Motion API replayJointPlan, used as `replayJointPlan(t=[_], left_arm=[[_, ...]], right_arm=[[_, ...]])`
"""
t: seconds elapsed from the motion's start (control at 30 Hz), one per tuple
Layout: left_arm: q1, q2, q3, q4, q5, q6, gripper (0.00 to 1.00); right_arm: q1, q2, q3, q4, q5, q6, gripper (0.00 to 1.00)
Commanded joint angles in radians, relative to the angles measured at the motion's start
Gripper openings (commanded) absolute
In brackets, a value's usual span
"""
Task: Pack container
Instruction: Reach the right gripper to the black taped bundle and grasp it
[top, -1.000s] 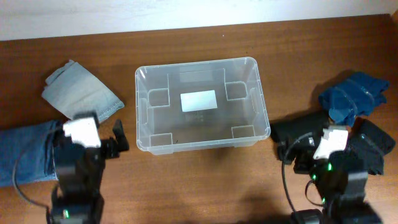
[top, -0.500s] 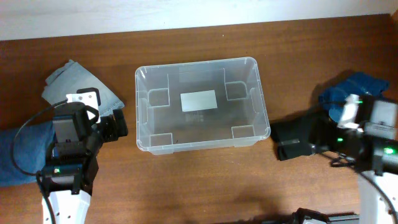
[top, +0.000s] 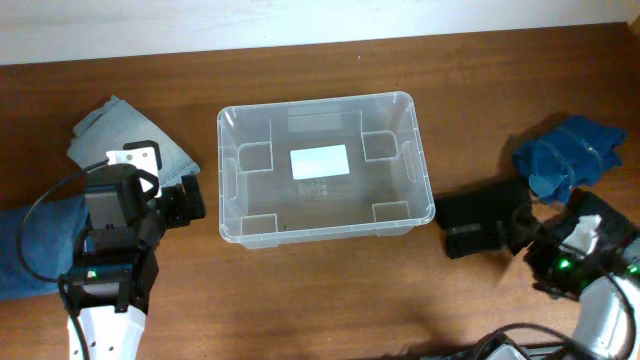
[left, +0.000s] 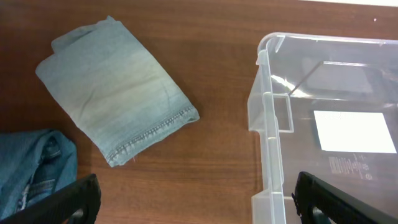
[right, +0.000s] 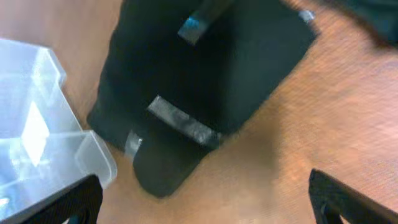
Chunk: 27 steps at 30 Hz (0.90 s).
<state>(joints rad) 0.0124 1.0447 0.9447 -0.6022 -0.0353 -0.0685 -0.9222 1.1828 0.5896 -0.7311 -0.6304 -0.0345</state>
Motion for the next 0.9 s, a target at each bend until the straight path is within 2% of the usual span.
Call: replayJointPlan(t=[0.0, 0.27, 0.43, 0.77, 0.87], left_arm=[[-0.003, 0.000, 0.019, 0.003, -0.014, -0.005, 0.99], [-0.003, 0.000, 0.019, 0.003, -0.014, -0.005, 0.99], [-0.003, 0.000, 0.019, 0.003, -0.014, -0.005, 0.99], [-0.003, 0.000, 0.019, 0.003, -0.014, -0.005, 0.99], [-0.003, 0.000, 0.019, 0.003, -0.014, -0.005, 0.99]], right_arm=[[-0.009, 0.015, -0.104, 0.130, -0.143, 0.029, 0.99], [-0.006, 0.084, -0.299, 0.570, -0.145, 0.180, 0.99], [0.024, 0.173, -0.317, 0.672, -0.145, 0.203, 0.98], [0.074, 0.277, -0.316, 0.758, -0.145, 0.235, 0.38], [0.074, 0.276, -0.304, 0.766, -0.150, 0.235, 0.24]])
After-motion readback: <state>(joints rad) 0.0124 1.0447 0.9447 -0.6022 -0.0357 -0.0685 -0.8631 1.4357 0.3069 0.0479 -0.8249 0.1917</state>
